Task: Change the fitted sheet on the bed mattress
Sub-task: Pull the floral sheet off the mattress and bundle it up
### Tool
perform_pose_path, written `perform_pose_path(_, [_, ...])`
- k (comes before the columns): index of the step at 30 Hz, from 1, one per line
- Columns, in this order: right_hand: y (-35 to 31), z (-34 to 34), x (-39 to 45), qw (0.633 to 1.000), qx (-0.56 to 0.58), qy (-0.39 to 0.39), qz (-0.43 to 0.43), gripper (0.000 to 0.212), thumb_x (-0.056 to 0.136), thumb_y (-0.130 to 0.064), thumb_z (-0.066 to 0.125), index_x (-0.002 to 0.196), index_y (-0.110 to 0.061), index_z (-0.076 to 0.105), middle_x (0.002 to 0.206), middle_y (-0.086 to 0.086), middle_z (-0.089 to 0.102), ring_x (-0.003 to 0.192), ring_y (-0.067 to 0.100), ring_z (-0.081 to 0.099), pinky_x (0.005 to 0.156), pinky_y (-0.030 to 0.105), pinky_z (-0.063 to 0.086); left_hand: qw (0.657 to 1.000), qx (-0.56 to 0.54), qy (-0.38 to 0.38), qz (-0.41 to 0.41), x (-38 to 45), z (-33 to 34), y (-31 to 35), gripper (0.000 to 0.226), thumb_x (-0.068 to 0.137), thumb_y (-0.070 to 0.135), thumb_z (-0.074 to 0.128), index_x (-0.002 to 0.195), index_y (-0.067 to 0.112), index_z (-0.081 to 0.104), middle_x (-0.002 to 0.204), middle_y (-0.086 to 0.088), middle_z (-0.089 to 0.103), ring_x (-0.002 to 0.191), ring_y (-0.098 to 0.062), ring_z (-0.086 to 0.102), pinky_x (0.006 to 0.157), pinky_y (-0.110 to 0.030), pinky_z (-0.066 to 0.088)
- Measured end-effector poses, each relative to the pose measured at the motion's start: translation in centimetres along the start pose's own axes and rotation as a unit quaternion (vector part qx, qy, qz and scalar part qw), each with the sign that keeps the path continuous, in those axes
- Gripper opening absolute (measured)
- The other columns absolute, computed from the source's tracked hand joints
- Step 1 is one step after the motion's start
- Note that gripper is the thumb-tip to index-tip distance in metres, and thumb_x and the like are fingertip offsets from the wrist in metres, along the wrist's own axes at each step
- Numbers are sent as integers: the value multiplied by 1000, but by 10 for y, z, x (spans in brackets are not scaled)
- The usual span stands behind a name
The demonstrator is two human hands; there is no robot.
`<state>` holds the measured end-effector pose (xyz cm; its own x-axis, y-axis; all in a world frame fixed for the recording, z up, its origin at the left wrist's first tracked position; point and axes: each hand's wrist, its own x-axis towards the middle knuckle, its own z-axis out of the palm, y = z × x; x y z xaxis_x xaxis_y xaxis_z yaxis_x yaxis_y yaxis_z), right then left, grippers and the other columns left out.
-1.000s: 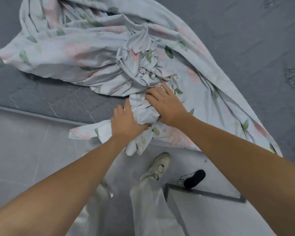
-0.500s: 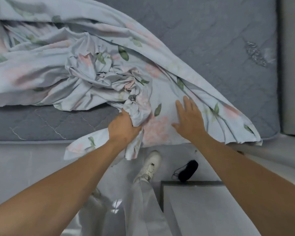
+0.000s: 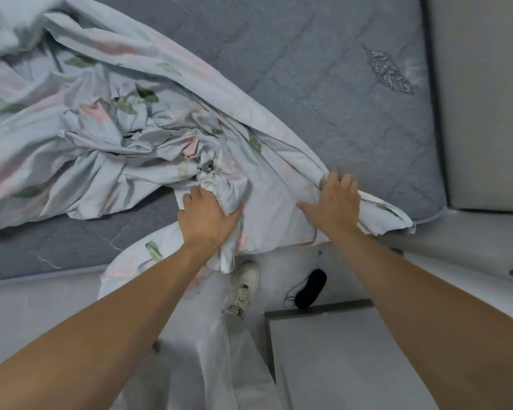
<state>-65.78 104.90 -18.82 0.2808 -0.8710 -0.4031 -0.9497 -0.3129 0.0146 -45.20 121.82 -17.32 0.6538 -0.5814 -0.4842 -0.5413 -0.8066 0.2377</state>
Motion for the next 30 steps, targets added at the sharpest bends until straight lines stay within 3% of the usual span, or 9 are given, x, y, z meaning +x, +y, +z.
perform_pose_path(2, [-7, 1, -8, 1000, 6, 6, 7, 74, 83, -67, 75, 120, -9, 48, 125, 15, 55, 119, 35, 48, 96, 46, 40, 1000, 10, -10, -19, -6, -6, 3, 101, 78, 82, 63, 141, 4, 47, 139, -16, 48, 131, -38, 44, 100, -57, 44])
perform_pose_path(4, [-15, 3, -17, 1000, 15, -15, -2, 51, 95, -55, 67, 113, -9, 55, 120, 15, 64, 117, 35, 55, 96, 46, 40, 999, 4, -41, -34, -10, -15, 1, 113, 74, 91, 58, 148, 7, 41, 148, -16, 40, 138, -39, 37, 106, -62, 38])
perform_pose_path(6, [-24, 9, -27, 999, 29, -23, -16, 42, 99, -47, 61, 109, -6, 60, 114, 16, 68, 111, 36, 60, 93, 45, 41, 996, -6, -80, -46, -15, -22, -9, 119, 71, 97, 53, 156, 17, 32, 156, -15, 33, 143, -41, 32, 110, -66, 33])
perform_pose_path(11, [-40, 20, -58, 998, 55, -41, -16, 36, 96, -39, 65, 109, -6, 58, 113, 16, 66, 110, 38, 59, 91, 47, 44, 993, -34, -109, -17, -32, -29, -44, 121, 69, 99, 52, 162, 31, 14, 153, -14, 35, 142, -41, 35, 110, -62, 38])
perform_pose_path(14, [-54, 25, -71, 990, 111, -88, -19, 29, 103, -29, 60, 111, -2, 54, 113, 22, 67, 108, 43, 64, 88, 49, 48, 993, -74, -90, -19, -40, -23, -56, 111, 73, 87, 65, 157, 26, 25, 140, -16, 45, 132, -40, 44, 104, -55, 45])
perform_pose_path(19, [-75, 18, -83, 944, 286, -162, 29, 25, 103, -25, 57, 112, -2, 59, 115, 22, 69, 109, 40, 65, 92, 50, 53, 983, -126, -131, -22, -36, -25, -50, 67, 88, 54, 73, 129, 13, 40, 117, -16, 65, 107, -40, 63, 77, -41, 45])
perform_pose_path(24, [-124, -23, -97, 900, 395, -185, -3, 25, 104, -18, 60, 124, -4, 65, 123, 12, 71, 115, 27, 65, 94, 40, 53, 988, -122, -94, 21, -44, -55, -68, 59, 84, 47, 76, 123, 18, 43, 102, -11, 69, 93, -38, 66, 71, -42, 46])
perform_pose_path(30, [-185, -50, -117, 855, 481, -196, -8, 32, 101, -14, 62, 132, -9, 65, 128, 3, 71, 124, 21, 63, 105, 41, 52, 969, -245, -33, 28, -61, -86, -98, 54, 81, 44, 81, 115, 22, 45, 97, 0, 67, 88, -30, 64, 68, -43, 49])
